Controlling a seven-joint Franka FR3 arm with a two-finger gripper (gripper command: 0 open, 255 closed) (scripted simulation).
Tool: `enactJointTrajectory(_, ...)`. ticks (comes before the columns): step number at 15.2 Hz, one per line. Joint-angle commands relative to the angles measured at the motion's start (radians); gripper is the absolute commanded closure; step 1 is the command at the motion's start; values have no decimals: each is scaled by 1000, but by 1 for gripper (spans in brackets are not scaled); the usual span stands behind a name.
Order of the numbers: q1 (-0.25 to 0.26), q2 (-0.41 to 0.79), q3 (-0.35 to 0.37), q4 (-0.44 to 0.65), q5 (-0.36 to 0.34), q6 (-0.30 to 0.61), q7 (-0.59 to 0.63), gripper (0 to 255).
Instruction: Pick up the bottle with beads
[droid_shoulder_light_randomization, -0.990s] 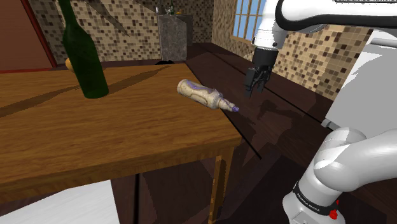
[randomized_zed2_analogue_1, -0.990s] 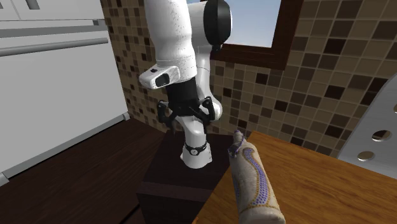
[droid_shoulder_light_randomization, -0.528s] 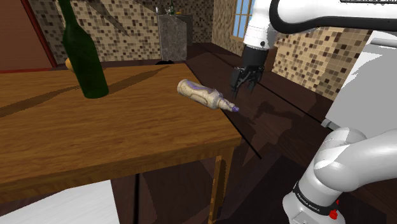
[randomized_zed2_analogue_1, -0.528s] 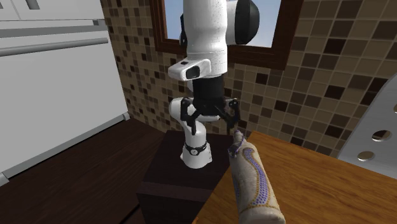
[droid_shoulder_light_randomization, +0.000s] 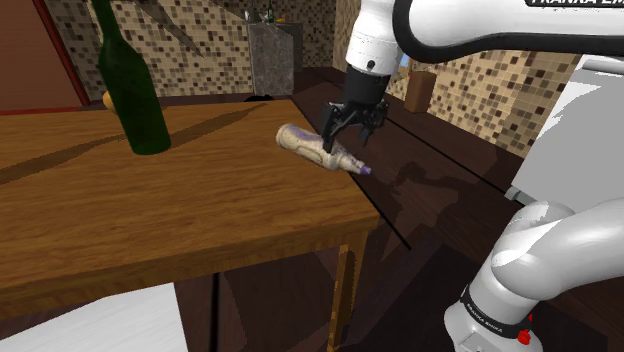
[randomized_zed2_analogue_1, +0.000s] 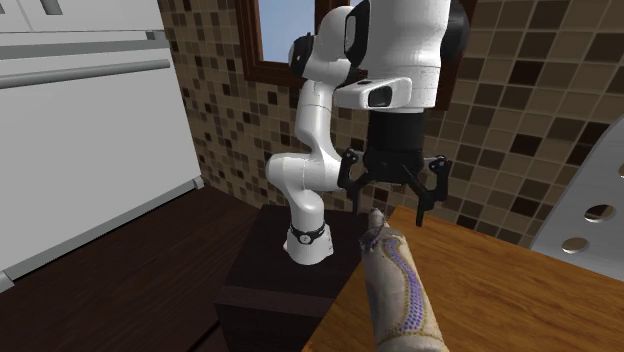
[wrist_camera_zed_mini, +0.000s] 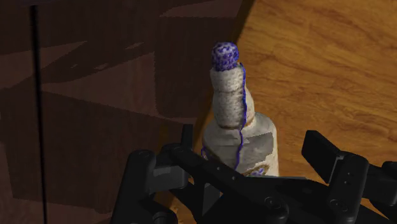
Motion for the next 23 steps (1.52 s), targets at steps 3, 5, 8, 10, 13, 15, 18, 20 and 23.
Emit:
enactJointTrajectory(3,2,-9,16,-49,7,47,14,0)
enactJointTrajectory(5,5,-14,21,-79,12,72,13,0)
enactJointTrajectory(8,7,-17,24,-102,16,91,13,0)
enactJointTrajectory(10,7,-16,24,-102,15,92,13,255)
enactJointTrajectory(13,7,-16,24,-102,15,93,12,255)
enactJointTrajectory(15,7,-16,24,-102,15,93,12,255)
enactJointTrajectory(18,7,-17,24,-102,15,91,13,255)
enactJointTrajectory(20,4,-13,20,-73,11,66,13,255)
enactJointTrajectory(23,0,-5,14,-27,4,29,14,255)
